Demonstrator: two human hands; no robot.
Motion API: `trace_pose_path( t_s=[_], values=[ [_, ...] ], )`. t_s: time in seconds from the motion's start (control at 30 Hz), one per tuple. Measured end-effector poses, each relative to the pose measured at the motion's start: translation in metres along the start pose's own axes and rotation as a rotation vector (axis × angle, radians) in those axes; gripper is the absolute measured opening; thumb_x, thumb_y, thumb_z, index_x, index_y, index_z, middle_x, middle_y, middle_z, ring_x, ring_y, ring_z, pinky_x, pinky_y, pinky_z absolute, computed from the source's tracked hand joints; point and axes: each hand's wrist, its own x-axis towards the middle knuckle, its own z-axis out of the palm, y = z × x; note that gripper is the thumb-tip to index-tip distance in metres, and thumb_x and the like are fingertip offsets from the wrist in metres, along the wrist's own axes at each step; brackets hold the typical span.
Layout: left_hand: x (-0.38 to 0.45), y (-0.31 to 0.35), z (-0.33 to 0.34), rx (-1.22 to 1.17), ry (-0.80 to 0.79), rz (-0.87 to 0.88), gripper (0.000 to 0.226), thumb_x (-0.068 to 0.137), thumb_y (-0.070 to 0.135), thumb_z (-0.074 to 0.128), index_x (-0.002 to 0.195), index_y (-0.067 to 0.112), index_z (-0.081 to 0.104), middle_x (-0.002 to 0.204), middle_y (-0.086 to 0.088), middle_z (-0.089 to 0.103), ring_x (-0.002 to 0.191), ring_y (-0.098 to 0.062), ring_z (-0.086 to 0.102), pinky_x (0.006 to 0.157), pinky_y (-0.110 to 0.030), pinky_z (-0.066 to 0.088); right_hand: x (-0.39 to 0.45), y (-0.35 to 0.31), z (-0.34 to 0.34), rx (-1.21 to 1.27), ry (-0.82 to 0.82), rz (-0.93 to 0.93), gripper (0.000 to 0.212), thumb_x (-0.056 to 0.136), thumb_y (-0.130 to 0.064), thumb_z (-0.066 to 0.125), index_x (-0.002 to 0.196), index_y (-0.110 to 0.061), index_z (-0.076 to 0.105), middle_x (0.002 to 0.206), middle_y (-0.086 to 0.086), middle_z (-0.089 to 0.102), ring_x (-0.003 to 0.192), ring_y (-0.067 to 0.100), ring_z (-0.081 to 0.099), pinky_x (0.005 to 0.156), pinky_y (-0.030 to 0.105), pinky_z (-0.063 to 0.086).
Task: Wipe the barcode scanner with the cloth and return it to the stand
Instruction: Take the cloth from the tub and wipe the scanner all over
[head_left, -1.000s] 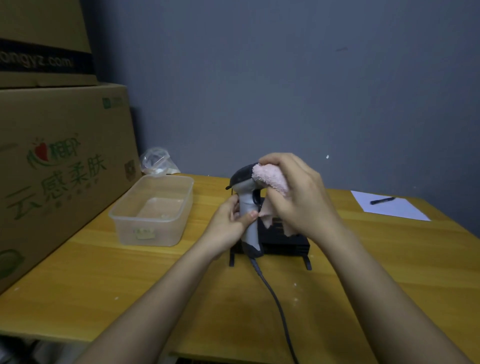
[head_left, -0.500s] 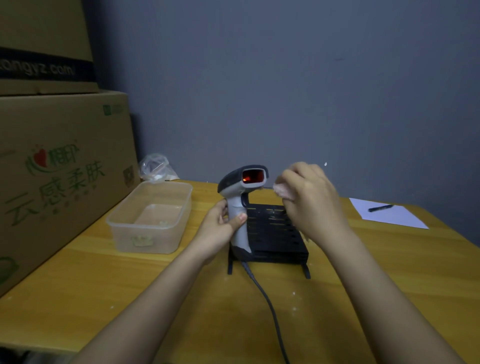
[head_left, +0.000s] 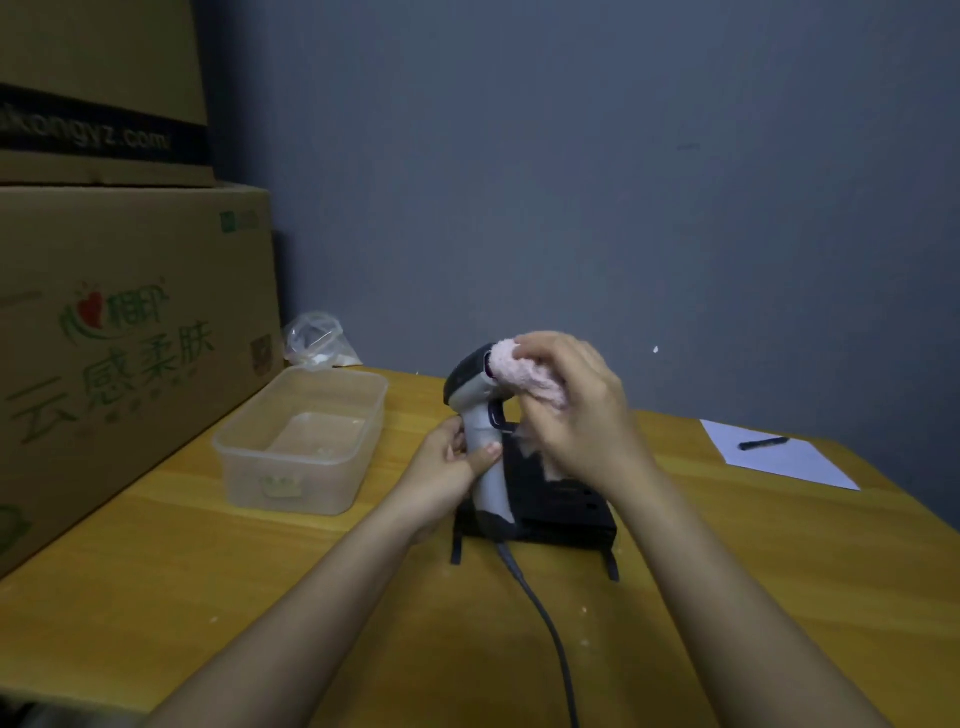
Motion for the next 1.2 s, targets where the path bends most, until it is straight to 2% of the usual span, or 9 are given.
trace_pose_path(
  t_s=[0.07, 0.17, 0.27, 0.47, 0.6, 0.73, 0.9, 1.03, 1.2],
  values=[
    [-0.001, -0.001, -0.002, 0.014, 0.007, -0.007, 0.033, 0.09, 0.012, 0.056, 0.123, 0.012, 0.051, 0.119, -0.004, 0.062, 0.109, -0.015, 0.06, 0.094, -0.036, 0.051, 0.004, 0.009, -0.009, -0.264, -0.105, -0.117, 0.025, 0.073, 0.007, 0.047, 0.091, -0.007, 0.057, 0.101, 0.006, 0.064, 0.094, 0.03, 0.054, 0.079, 0.036, 0.045],
    [0.0, -0.003, -0.002, 0.03, 0.036, -0.007, 0.038, 0.089, 0.01, 0.058, 0.126, 0.01, 0.05, 0.125, -0.006, 0.06, 0.114, -0.018, 0.057, 0.101, -0.041, 0.047, 0.012, 0.005, -0.017, -0.622, -0.323, -0.097, 0.018, 0.081, -0.002, 0.044, 0.094, -0.011, 0.052, 0.098, 0.006, 0.06, 0.095, 0.034, 0.05, 0.072, 0.041, 0.043],
    [0.001, -0.002, -0.002, -0.014, 0.073, -0.027, 0.035, 0.09, 0.01, 0.056, 0.125, 0.009, 0.05, 0.124, -0.008, 0.06, 0.113, -0.021, 0.058, 0.098, -0.042, 0.048, 0.012, 0.01, -0.024, -0.647, -0.519, 0.061, 0.015, 0.091, -0.011, 0.045, 0.103, -0.015, 0.053, 0.103, 0.004, 0.059, 0.097, 0.028, 0.044, 0.07, 0.034, 0.032],
    [0.005, -0.001, 0.001, -0.011, 0.051, 0.001, 0.026, 0.09, 0.01, 0.057, 0.115, 0.015, 0.051, 0.109, 0.002, 0.062, 0.098, -0.006, 0.059, 0.088, -0.03, 0.051, -0.003, 0.005, -0.006, 0.035, 0.1, 0.261, 0.034, 0.072, -0.001, 0.065, 0.103, -0.015, 0.057, 0.097, -0.005, 0.055, 0.086, 0.005, 0.051, 0.069, 0.009, 0.036],
    [0.001, 0.0, 0.002, 0.003, 0.064, 0.026, 0.025, 0.091, 0.009, 0.056, 0.111, 0.02, 0.048, 0.099, 0.013, 0.058, 0.085, 0.008, 0.054, 0.067, -0.01, 0.05, -0.002, 0.016, 0.008, -0.178, 0.021, 0.118, 0.031, 0.068, 0.005, 0.063, 0.095, -0.01, 0.061, 0.095, 0.003, 0.061, 0.088, 0.02, 0.051, 0.07, 0.016, 0.031],
    [-0.001, -0.004, -0.005, 0.045, 0.079, 0.002, 0.027, 0.09, 0.011, 0.057, 0.112, 0.023, 0.046, 0.1, 0.014, 0.056, 0.088, 0.004, 0.054, 0.073, -0.016, 0.049, 0.0, 0.029, -0.002, -0.485, 0.062, 0.138, 0.023, 0.069, 0.01, 0.061, 0.085, -0.008, 0.06, 0.089, 0.008, 0.065, 0.088, 0.033, 0.051, 0.069, 0.032, 0.037],
    [0.002, -0.002, -0.005, 0.066, 0.067, 0.003, 0.028, 0.089, 0.012, 0.059, 0.114, 0.022, 0.048, 0.114, 0.004, 0.058, 0.105, -0.012, 0.058, 0.094, -0.034, 0.049, 0.003, 0.019, -0.008, -0.224, 0.055, 0.063, 0.033, 0.068, 0.003, 0.062, 0.099, -0.005, 0.058, 0.094, 0.009, 0.065, 0.092, 0.016, 0.046, 0.068, 0.016, 0.028],
    [0.004, 0.0, 0.0, 0.073, 0.064, 0.018, 0.026, 0.09, 0.012, 0.057, 0.111, 0.021, 0.047, 0.101, 0.012, 0.055, 0.09, 0.0, 0.054, 0.078, -0.02, 0.047, -0.001, 0.019, 0.004, -0.136, 0.034, 0.025, 0.025, 0.07, 0.001, 0.068, 0.093, -0.005, 0.06, 0.089, 0.006, 0.064, 0.089, 0.018, 0.052, 0.071, 0.02, 0.038],
    [0.003, -0.003, 0.001, 0.063, 0.09, 0.029, 0.022, 0.091, 0.011, 0.057, 0.105, 0.024, 0.047, 0.099, 0.01, 0.058, 0.084, 0.001, 0.057, 0.064, -0.012, 0.049, 0.003, 0.026, 0.005, -0.602, -0.046, -0.251, 0.02, 0.074, 0.001, 0.055, 0.082, -0.014, 0.045, 0.084, 0.005, 0.064, 0.083, 0.031, 0.057, 0.059, 0.036, 0.044]
  ],
)
